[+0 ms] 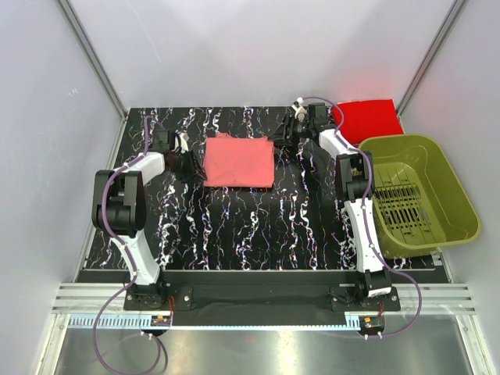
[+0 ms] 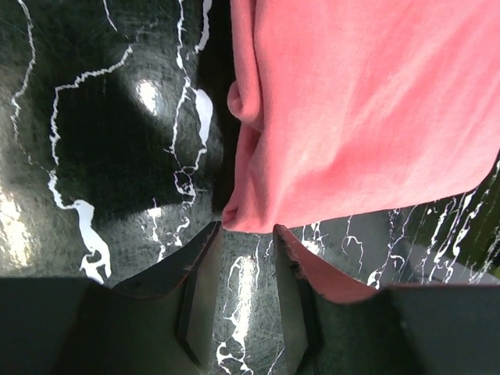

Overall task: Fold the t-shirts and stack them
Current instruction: Fold the tshirt

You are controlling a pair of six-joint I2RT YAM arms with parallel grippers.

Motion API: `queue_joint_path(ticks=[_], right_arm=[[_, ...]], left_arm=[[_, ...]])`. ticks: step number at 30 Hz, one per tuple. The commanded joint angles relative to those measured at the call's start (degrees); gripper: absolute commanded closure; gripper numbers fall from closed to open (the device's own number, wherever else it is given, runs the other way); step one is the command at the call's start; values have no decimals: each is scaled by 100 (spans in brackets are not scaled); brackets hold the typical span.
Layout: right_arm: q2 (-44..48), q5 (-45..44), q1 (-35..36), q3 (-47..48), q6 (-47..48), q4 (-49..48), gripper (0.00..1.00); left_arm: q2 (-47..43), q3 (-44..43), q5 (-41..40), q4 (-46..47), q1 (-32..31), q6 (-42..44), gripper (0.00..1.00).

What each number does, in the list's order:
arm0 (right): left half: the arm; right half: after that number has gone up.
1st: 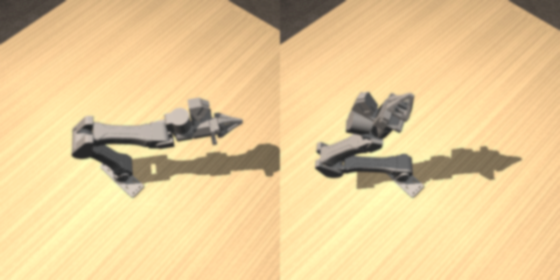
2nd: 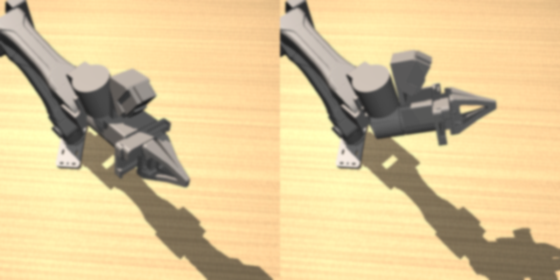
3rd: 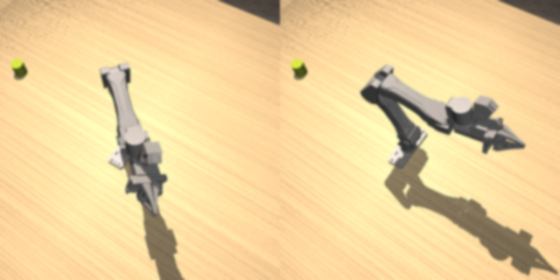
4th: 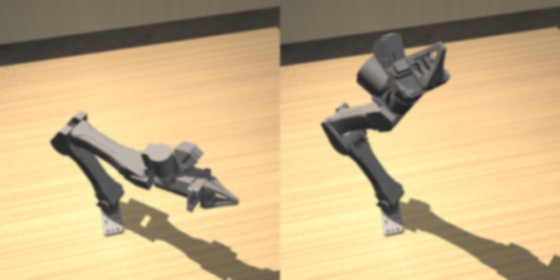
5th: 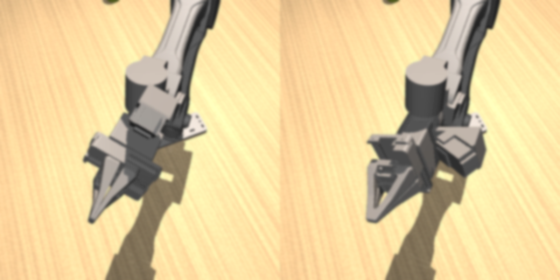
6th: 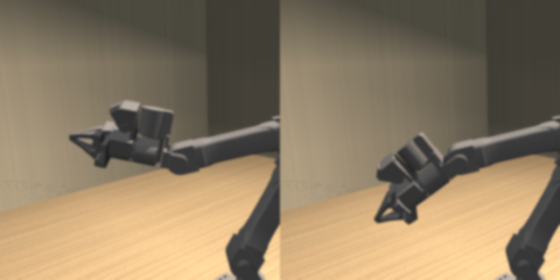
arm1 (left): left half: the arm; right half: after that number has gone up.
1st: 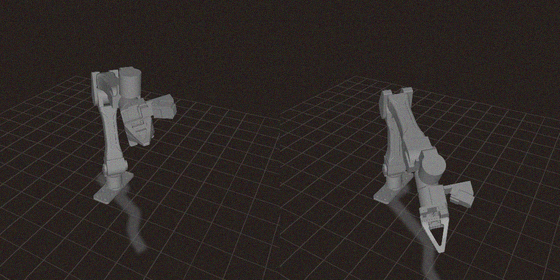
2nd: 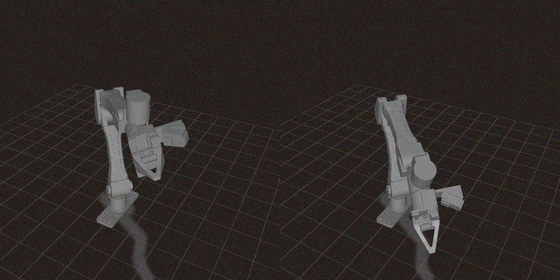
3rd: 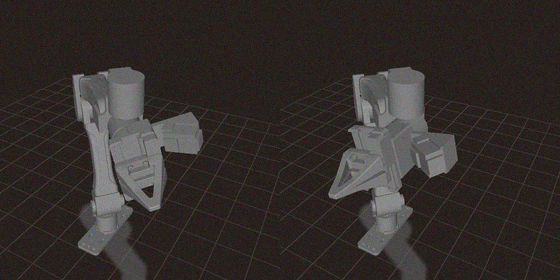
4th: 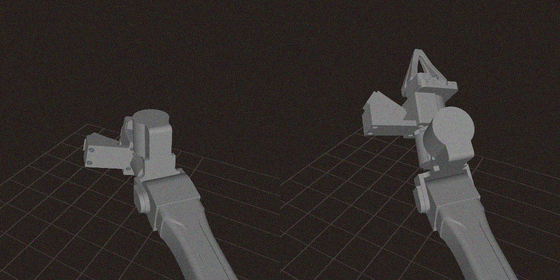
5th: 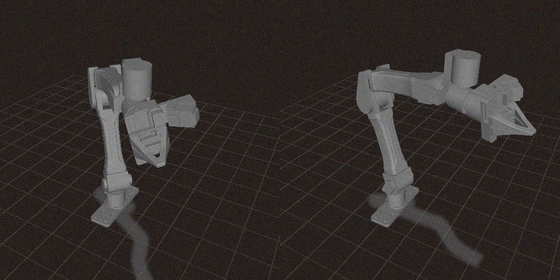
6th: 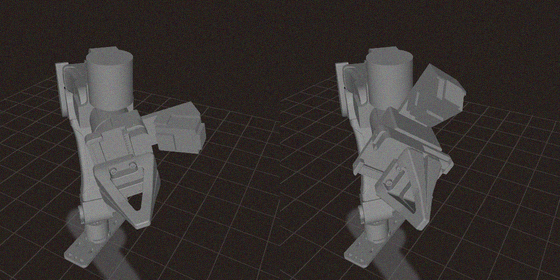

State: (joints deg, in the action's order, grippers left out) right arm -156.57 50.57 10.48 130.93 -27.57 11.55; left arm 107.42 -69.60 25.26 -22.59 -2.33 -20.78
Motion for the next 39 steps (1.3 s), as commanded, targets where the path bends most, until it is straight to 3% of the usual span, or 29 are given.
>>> queue_joint_path(ticks=[1, 8, 21, 23, 25, 26, 33, 39], right_arm=[[-225, -47, 15, 143, -29, 49, 41], [-286, 41, 15, 231, -55, 58, 41], [-400, 164, -11, 345, -143, 40, 43], [-409, 173, -20, 363, -169, 40, 44], [-418, 173, -29, 371, -187, 31, 46], [-409, 164, -29, 371, -196, 49, 52], [-479, 76, -90, 336, -442, -65, 92], [-435, -3, -90, 266, -459, -74, 100]], left_arm=[[174, 43, 444, 272, 180, 21, 62], [376, 184, 1261, 878, 400, -260, 66], [790, 236, 1772, 1468, 470, -401, 71], [807, 237, 1825, 1468, 470, -401, 80], [781, 263, 1825, 1468, 470, -436, 96], [720, 315, 1808, 1468, 470, -454, 100], [52, 957, 1210, 1758, 461, -884, 100], [-291, 1221, 946, 1881, 461, -1025, 100]])
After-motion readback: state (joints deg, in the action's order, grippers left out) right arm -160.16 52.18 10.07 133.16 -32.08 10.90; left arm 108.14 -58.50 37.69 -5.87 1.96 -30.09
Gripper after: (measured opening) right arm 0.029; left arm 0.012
